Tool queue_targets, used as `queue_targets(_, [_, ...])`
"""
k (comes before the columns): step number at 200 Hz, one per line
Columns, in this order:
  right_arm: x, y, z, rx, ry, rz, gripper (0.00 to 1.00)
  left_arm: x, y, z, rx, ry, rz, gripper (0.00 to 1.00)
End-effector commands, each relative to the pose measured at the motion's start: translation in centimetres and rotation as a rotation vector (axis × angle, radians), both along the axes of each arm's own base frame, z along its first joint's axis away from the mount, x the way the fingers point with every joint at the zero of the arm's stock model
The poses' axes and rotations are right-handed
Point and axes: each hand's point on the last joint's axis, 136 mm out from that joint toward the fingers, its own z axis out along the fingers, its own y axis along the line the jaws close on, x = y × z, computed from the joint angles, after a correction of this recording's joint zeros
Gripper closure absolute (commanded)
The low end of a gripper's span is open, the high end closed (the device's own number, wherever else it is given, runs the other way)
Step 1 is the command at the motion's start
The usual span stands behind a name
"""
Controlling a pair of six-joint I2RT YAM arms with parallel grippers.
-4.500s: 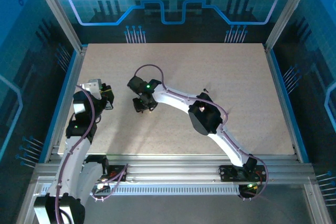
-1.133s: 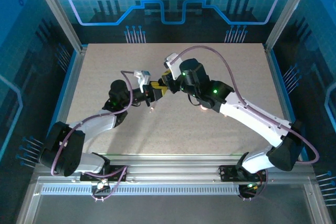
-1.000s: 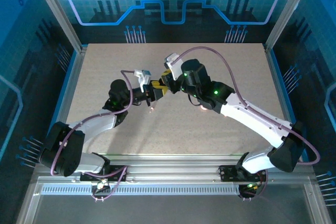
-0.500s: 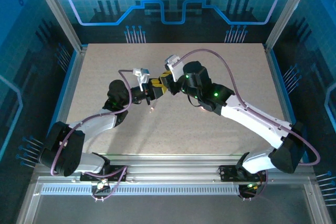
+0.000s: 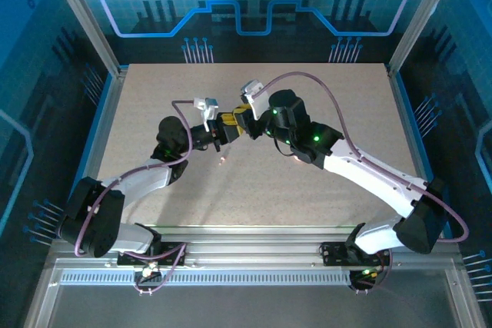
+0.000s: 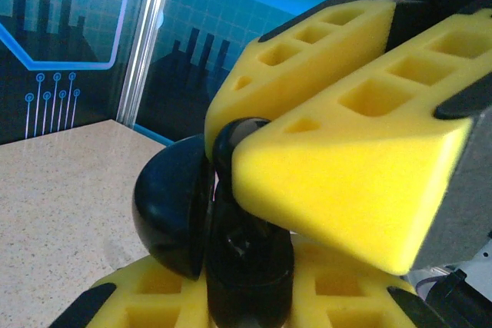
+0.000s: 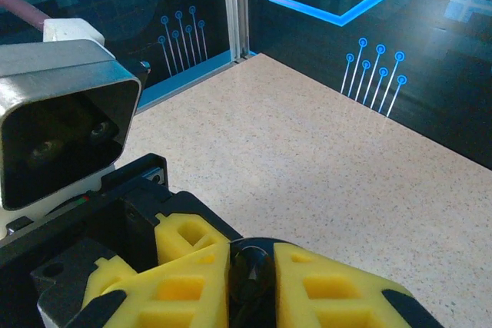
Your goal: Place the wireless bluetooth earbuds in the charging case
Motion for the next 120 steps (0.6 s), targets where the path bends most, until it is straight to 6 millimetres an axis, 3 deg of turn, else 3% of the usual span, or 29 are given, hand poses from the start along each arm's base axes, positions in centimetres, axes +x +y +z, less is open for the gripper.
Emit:
queue_targets(1, [0.1, -0.2, 0.2, 0.020, -0.005, 0.007, 0.80, -0.4, -0.4, 2.1, -0.023, -0.073, -0.024, 0.79])
queue_targets(120, [0.0, -0.4, -1.9, -0.002, 0.075, 0.026, 0.76, -0.7, -0.2, 2.6, 0.023, -0.135, 0.002, 0.79])
